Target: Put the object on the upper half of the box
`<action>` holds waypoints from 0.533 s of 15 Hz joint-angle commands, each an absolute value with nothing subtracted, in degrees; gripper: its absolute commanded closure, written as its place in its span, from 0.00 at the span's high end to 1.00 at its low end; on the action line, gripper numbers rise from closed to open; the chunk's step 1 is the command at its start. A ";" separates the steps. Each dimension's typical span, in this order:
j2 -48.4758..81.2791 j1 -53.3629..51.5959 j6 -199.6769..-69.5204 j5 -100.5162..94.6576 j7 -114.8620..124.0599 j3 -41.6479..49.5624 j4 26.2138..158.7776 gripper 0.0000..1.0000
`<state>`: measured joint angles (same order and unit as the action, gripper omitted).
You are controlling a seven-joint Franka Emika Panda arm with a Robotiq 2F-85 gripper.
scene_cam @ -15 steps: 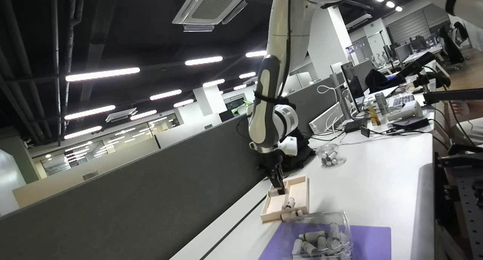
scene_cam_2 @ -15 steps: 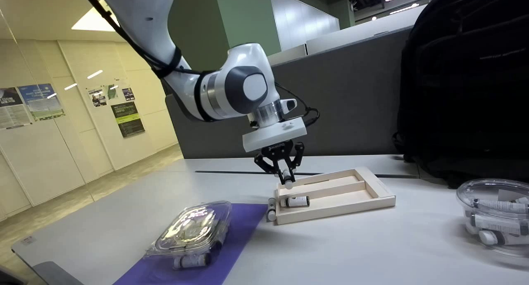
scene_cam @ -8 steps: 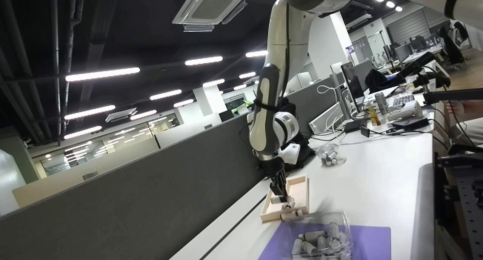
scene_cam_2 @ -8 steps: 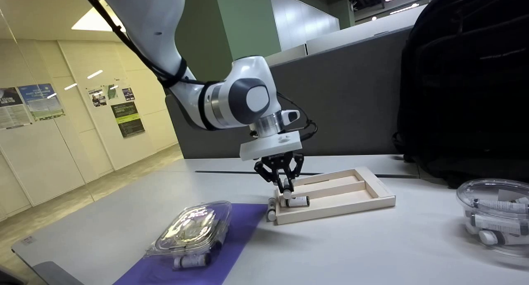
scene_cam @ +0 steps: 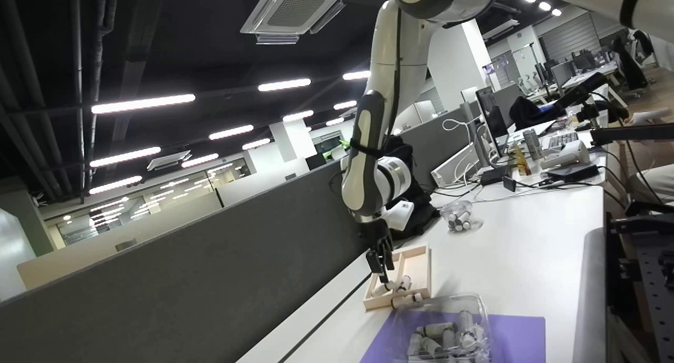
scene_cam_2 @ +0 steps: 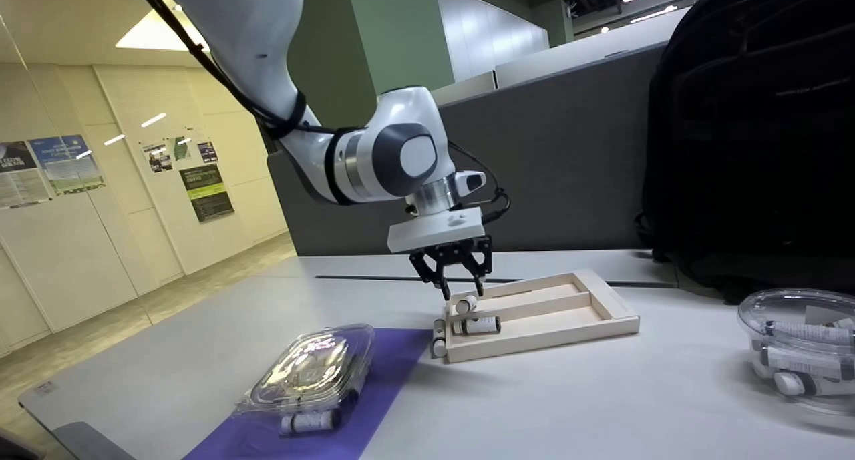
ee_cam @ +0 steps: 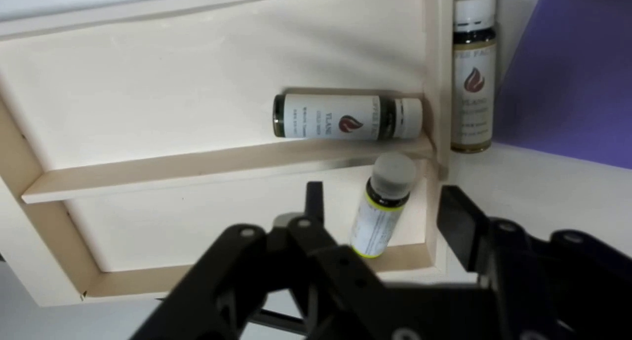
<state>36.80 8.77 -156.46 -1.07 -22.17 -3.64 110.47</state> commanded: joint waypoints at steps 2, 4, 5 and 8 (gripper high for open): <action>32.30 8.24 -157.29 -1.43 -19.77 -3.95 112.51 0.98; 29.59 7.54 -156.18 -1.46 -18.76 -3.58 113.44 1.00; 28.17 7.30 -155.40 -1.35 -18.30 -3.54 113.94 1.00; 23.90 6.49 -153.56 -1.51 -17.86 -3.45 115.81 1.00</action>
<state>29.53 7.59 -155.58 -1.07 -20.60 -4.02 112.07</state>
